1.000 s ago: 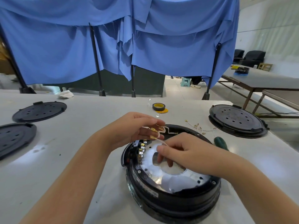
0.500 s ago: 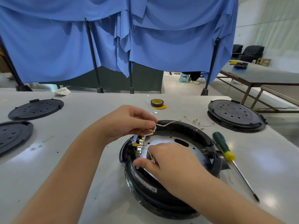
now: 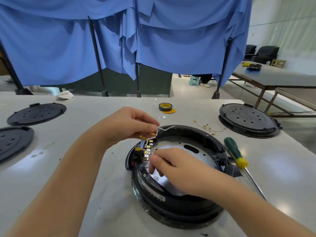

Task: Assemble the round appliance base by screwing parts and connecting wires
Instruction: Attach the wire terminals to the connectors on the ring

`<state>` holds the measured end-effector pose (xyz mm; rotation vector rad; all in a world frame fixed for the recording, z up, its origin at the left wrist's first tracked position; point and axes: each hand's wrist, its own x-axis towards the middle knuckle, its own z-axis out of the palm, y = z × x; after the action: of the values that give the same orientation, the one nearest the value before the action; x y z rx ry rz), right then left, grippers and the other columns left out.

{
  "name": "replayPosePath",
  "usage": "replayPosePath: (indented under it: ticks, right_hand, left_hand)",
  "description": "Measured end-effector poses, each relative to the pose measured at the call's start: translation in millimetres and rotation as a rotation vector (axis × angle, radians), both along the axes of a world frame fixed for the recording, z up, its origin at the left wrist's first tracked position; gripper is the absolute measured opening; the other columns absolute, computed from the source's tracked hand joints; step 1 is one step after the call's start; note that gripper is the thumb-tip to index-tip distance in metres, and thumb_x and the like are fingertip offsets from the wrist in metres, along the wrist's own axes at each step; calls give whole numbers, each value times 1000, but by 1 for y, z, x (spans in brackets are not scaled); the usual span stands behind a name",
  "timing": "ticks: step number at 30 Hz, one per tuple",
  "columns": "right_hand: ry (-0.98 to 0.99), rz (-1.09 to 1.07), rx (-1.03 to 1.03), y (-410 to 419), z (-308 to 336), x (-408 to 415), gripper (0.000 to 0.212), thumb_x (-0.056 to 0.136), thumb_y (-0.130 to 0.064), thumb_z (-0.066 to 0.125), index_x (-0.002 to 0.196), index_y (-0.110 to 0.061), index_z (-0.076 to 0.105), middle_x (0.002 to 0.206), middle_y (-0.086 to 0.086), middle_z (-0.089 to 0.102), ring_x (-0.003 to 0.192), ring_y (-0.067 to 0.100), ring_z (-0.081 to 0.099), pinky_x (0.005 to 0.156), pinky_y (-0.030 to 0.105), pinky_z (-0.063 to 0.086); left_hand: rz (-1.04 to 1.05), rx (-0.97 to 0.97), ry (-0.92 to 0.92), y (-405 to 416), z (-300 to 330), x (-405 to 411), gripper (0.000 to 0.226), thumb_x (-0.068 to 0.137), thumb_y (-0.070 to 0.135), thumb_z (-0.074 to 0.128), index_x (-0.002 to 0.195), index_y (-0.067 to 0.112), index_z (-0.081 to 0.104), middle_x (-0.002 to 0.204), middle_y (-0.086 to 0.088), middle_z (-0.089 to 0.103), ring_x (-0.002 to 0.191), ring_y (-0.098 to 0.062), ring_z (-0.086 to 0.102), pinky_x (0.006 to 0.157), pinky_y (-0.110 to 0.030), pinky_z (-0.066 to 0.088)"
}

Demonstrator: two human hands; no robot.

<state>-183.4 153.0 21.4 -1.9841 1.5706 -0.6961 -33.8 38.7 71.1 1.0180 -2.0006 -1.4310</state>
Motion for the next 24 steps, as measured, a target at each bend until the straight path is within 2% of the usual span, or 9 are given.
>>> replayPosePath:
  ticks: [2,6,9,12,14,16,19,21,24]
  right_hand:
    - [-120,23,17,-2,4,-1,37,102,-34,36,71,-27,56,67,-7,52,67,10,49,69,31,42]
    - [-328,61,-51,-1,14,-2,39,103,-22,36,68,-21,51,64,-9,49,66,9,46,69,26,40]
    - [-374,86,-138,3,21,-3,36,102,-27,35,70,-20,49,65,-7,46,66,22,46,69,43,46]
    - [-253,87,-217,11,29,-3,34,101,-33,37,71,-22,48,64,-4,47,67,22,51,71,45,48]
    - [-139,57,-246,16,33,-4,34,100,-39,38,74,-21,51,68,1,55,70,17,56,71,38,47]
    - [-17,10,-238,18,34,-4,37,99,-43,37,78,-17,53,73,1,59,72,14,56,71,34,46]
    - [168,-58,-184,14,30,-2,40,99,-44,35,74,-16,48,70,-2,53,69,16,51,68,38,45]
    - [196,-76,-133,10,23,-2,38,100,-44,37,69,-22,45,65,-6,49,65,12,48,63,33,40]
    - [144,-93,-68,4,12,-3,37,99,-46,39,69,-27,51,59,-8,47,57,5,45,53,22,32]
  left_hand:
    - [33,-25,0,2,0,-5,10,83,11,73,82,19,79,82,-5,76,73,-13,72,64,-19,55]
    - [102,-13,84,8,6,-11,6,82,15,73,79,16,79,80,-6,76,68,-15,72,61,-20,55]
    - [108,-14,184,14,15,-12,6,81,18,73,79,15,78,81,-6,76,64,-14,71,57,-18,54]
    - [64,-33,268,20,23,-10,11,72,25,74,80,19,79,82,-5,76,65,-13,71,59,-18,54]
    - [30,-61,281,21,25,-7,15,69,29,73,80,23,79,83,-4,76,69,-14,72,62,-19,54]
    - [22,-82,262,18,22,-6,12,73,27,72,82,25,79,85,-3,76,74,-15,73,65,-20,56]
    - [44,-73,193,12,13,-7,9,82,18,72,84,23,79,87,-4,76,77,-14,73,67,-20,56]
    - [59,-57,123,8,6,-9,11,84,15,71,82,23,79,86,-4,76,74,-11,72,66,-19,56]
    - [98,-51,41,2,-4,-11,12,84,13,71,81,22,78,83,-3,76,70,-9,71,64,-18,55]
